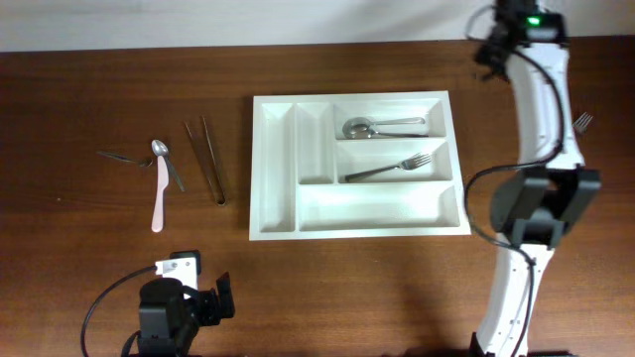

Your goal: Pack container

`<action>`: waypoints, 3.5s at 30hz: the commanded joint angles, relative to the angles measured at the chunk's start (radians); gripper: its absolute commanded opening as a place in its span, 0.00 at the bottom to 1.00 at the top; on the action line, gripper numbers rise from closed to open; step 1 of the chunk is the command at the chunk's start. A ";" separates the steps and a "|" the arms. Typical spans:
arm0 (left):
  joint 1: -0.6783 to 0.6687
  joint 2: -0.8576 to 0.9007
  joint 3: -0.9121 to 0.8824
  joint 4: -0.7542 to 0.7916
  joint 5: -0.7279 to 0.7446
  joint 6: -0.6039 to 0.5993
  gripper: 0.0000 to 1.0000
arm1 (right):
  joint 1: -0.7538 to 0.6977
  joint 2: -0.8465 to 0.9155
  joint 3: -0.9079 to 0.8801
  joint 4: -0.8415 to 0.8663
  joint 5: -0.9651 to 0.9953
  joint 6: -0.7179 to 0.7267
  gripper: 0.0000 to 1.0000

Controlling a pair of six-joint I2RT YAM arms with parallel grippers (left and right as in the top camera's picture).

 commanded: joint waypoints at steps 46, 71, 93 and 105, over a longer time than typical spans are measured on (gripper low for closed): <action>0.003 -0.002 0.014 0.002 -0.003 -0.009 0.99 | -0.444 0.076 -0.322 0.198 -0.330 -0.134 0.61; 0.003 -0.002 0.014 0.002 -0.003 -0.009 0.99 | -0.437 0.144 -0.322 0.201 -0.365 -0.134 0.04; 0.003 -0.002 0.014 0.002 -0.003 -0.009 0.99 | -0.417 0.140 0.036 0.216 -1.240 -0.318 0.04; 0.003 -0.002 0.014 0.002 -0.003 -0.009 0.99 | -0.224 0.140 0.036 0.036 -1.250 -0.498 0.04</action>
